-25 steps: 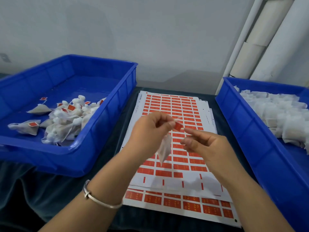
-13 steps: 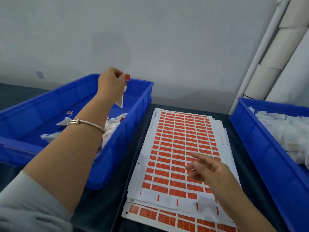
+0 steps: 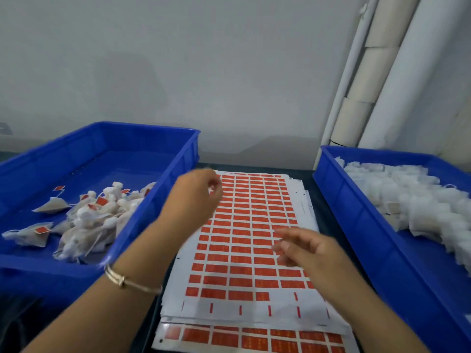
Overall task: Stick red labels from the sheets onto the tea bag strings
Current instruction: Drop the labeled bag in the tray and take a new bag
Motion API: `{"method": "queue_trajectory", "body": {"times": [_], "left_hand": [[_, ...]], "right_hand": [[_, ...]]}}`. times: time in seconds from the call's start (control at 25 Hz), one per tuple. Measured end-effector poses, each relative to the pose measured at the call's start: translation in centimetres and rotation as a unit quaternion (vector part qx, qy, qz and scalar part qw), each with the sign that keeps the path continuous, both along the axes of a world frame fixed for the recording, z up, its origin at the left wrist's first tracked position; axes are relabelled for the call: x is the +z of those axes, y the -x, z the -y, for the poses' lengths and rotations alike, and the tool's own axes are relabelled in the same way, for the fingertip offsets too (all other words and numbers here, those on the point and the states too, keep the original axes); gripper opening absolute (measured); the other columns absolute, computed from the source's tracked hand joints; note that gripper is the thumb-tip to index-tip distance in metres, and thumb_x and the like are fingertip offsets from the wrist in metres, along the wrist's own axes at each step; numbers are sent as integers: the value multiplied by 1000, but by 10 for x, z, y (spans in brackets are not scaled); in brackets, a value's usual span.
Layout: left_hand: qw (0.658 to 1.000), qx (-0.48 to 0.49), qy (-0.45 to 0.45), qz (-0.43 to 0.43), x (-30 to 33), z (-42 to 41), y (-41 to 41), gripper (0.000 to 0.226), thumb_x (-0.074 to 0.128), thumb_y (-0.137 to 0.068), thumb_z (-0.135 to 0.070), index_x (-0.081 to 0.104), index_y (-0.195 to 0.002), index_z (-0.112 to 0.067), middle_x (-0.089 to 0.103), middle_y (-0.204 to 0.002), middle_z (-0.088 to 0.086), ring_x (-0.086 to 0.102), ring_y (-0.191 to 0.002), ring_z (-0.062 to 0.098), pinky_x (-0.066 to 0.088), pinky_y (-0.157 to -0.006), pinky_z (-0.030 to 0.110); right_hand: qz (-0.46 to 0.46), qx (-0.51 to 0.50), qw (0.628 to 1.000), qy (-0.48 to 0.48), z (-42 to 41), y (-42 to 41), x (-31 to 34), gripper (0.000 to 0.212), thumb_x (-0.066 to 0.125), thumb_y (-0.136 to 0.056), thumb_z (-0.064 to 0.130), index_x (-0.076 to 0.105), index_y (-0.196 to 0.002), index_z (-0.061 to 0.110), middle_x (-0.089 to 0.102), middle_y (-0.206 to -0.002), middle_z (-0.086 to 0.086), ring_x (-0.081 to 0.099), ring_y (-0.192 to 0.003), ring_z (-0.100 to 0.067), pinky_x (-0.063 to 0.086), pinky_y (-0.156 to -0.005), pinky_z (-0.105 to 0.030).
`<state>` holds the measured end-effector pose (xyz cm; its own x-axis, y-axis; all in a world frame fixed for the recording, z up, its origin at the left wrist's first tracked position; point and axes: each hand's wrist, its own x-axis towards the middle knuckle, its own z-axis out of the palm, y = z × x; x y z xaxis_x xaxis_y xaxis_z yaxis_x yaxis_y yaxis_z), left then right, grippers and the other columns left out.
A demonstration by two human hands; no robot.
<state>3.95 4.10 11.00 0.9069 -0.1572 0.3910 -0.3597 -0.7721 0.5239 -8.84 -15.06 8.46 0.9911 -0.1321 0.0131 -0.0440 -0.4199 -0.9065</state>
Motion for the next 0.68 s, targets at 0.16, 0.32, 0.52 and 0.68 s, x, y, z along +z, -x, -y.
{"method": "queue_trajectory", "body": {"times": [0.16, 0.32, 0.52, 0.68], "left_hand": [[981, -156, -22, -115, -51, 72, 54, 8, 58, -90, -33, 61, -95, -38, 58, -85, -22, 57, -72, -3, 38, -57, 4], [953, -244, -54, -173, -98, 125, 89, 20, 54, -91, -39, 63, -109, -34, 62, -110, -19, 57, -79, 0, 44, -72, 10], [948, -260, -141, -116, -122, 140, 104, 32, 48, -93, -42, 55, -124, -35, 49, -131, -21, 50, -112, 2, 36, -98, 15], [949, -261, -141, -104, -123, 144, 107, 37, 47, -94, -42, 50, -130, -36, 43, -137, -24, 46, -119, 0, 32, -101, 14]], "right_hand": [[60, -59, 996, -2, 62, 25, 39, 20, 56, -89, 22, 67, -92, 39, 71, -85, 20, 68, -73, 1, 50, -56, -7], [-11, -186, 980, 68, 166, 21, 43, 23, 49, -95, 3, 68, -101, 15, 71, -93, -1, 67, -81, -14, 55, -70, -21], [-358, -43, 859, 362, 266, 37, 29, 48, 64, -88, 20, 50, -133, 30, 48, -131, 6, 48, -108, -12, 44, -87, -24], [-519, 116, 768, 357, 266, 53, 8, 66, 73, -77, 41, 43, -136, 40, 52, -129, 18, 49, -118, -10, 42, -103, -34]]}}
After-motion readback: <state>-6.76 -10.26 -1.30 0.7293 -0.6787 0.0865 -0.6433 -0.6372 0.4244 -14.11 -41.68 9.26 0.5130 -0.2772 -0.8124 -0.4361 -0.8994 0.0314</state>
